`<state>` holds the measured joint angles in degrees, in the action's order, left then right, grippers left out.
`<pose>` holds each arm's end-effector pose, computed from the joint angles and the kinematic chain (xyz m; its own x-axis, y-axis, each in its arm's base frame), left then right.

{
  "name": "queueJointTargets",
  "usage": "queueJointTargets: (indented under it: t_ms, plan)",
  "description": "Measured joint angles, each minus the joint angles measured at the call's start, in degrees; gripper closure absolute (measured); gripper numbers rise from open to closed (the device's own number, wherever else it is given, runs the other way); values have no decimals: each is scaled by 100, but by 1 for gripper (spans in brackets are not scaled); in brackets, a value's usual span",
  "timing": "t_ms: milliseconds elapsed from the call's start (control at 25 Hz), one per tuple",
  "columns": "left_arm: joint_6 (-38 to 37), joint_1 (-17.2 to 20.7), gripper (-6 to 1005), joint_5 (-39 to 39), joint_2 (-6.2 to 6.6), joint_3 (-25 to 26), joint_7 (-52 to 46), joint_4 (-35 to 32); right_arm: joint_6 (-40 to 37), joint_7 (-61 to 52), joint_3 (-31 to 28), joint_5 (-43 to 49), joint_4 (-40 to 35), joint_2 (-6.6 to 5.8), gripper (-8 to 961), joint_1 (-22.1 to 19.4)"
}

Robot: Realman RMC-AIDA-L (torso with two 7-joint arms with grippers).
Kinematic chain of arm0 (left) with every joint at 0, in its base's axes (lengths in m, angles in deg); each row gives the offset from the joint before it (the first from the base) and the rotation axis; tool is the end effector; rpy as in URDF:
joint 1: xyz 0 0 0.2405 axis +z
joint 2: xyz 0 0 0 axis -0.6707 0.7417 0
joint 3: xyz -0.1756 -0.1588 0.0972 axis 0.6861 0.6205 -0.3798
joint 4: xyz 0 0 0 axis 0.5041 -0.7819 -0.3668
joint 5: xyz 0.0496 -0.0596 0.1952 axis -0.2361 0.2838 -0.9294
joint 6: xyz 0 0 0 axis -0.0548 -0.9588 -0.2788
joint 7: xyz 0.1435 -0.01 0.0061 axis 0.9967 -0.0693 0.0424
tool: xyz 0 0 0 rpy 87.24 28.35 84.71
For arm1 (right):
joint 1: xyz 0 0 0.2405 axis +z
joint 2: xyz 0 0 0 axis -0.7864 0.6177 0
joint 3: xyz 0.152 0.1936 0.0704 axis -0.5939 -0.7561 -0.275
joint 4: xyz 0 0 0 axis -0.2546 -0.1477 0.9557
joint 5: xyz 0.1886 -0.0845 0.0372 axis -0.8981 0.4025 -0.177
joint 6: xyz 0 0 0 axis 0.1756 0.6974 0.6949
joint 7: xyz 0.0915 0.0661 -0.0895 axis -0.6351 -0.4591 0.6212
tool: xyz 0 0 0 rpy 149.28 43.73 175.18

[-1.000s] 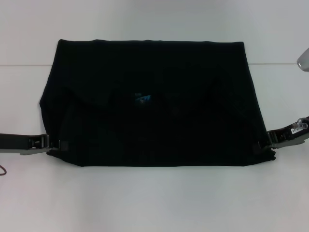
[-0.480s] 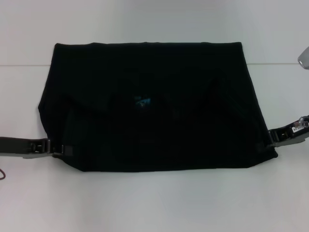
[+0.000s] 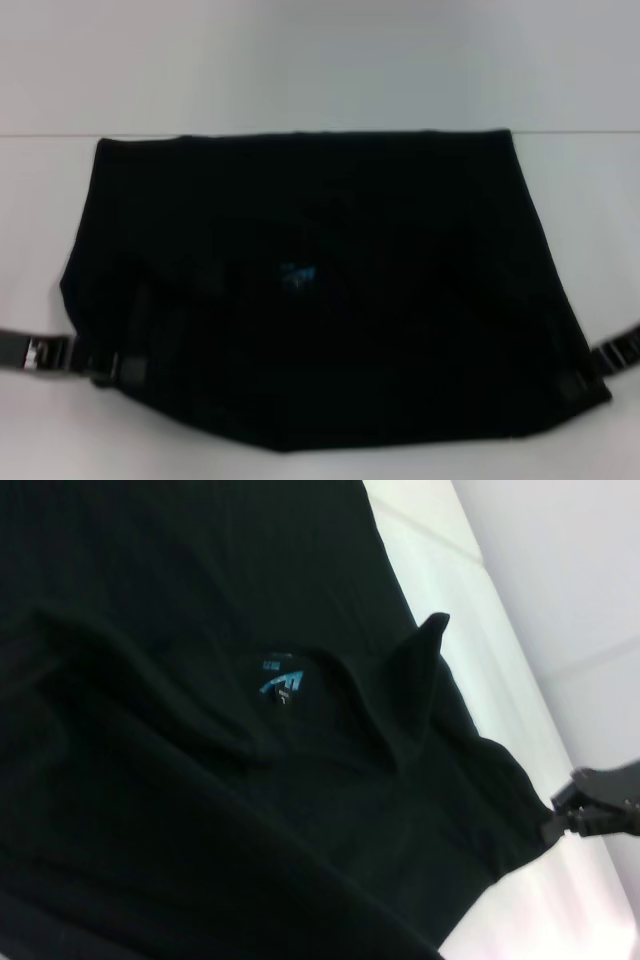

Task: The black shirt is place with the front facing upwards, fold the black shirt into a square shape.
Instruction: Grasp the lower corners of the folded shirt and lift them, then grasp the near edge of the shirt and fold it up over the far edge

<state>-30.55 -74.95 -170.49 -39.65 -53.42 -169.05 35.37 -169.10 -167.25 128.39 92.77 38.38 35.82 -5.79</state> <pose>-0.3096 0.3071 0.0673 0.2984 0.9344 0.1947 0.9306 -0.3302 0.1582 0.2695 0.3614 0.0368 0.4223 -0.8938 0.1510 -0.8784 -0.4446 -0.1751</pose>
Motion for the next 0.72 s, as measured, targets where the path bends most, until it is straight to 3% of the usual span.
queueJointTargets:
  t_ms: [240, 400, 560, 720]
  plan:
    - [-694, 24, 996, -726, 17, -36, -30, 10, -707, 488, 46, 25, 41, 52, 917, -401]
    - [-1049, -33, 996, -1114, 8, -135, -153, 33, -1120, 875, 57, 28, 52, 149, 917, -561]
    - [-1213, -114, 997, -1188, -26, -356, -306, 74, -1105, 936, 84, 65, 143, 204, 917, -590]
    - [-1212, -243, 997, -1057, -12, -231, -359, 79, -992, 914, -201, 2, 244, 205, 917, -528]
